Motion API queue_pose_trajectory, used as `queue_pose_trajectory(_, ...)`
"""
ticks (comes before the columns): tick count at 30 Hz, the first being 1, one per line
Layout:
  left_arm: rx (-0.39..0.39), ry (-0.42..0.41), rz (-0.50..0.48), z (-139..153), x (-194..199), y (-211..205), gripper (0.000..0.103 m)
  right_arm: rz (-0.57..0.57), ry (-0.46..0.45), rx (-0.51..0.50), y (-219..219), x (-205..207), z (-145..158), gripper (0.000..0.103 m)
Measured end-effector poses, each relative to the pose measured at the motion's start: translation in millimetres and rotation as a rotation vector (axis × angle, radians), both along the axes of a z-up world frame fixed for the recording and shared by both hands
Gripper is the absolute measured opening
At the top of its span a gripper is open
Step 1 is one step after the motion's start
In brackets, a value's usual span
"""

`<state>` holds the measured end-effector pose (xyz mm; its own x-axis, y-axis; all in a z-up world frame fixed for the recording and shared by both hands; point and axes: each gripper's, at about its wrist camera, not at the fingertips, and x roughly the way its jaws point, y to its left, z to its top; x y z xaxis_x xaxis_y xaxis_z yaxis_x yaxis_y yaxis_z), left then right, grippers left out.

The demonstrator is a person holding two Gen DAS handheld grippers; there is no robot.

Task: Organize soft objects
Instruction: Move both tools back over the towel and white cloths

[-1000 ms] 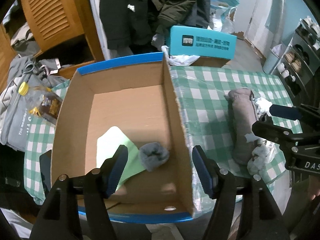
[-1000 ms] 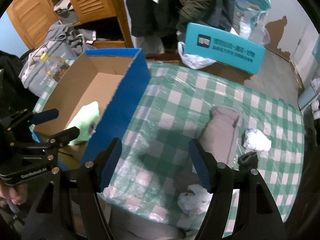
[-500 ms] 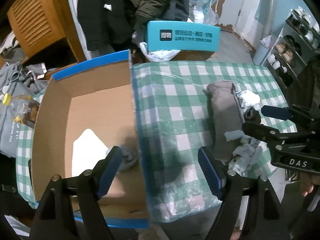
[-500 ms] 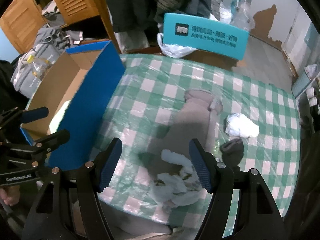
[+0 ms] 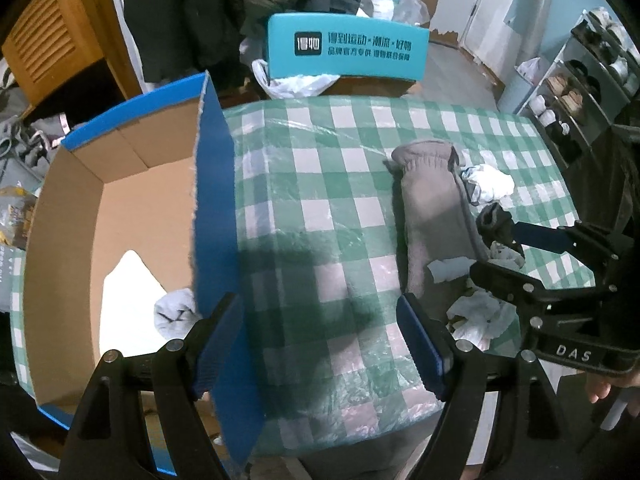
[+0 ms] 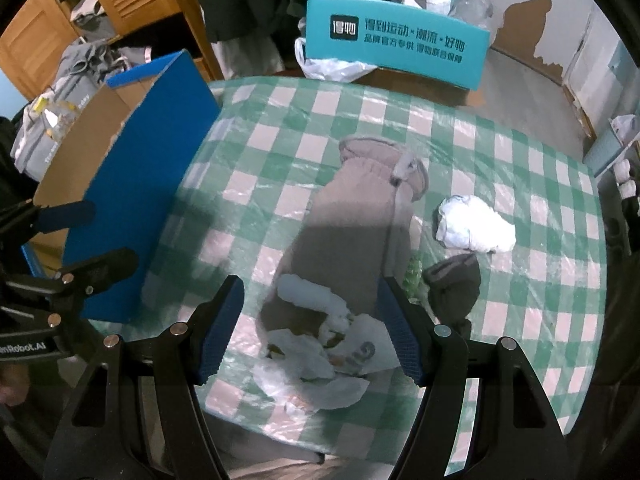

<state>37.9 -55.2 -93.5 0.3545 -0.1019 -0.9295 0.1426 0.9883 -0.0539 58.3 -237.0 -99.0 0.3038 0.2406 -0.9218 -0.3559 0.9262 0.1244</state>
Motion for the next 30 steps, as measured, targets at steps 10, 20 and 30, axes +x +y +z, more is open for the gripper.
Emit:
queue_pose_trajectory(10, 0.043, 0.04, -0.04, -23.1, -2.0, -13.9, 0.081, 0.092, 0.033, -0.035, 6.2, -4.6, -24.3, 0.071)
queue_pose_trajectory(20, 0.05, 0.035, -0.067, -28.1, -0.8, -24.0, 0.085, 0.138, 0.044, -0.064, 12.4, 2.8, -44.7, 0.071)
queue_pose_trajectory(30, 0.044, 0.037, -0.062, -28.6, 1.7, -25.5, 0.085, 0.18, 0.064, -0.099, 17.8, 8.1, -60.3, 0.037)
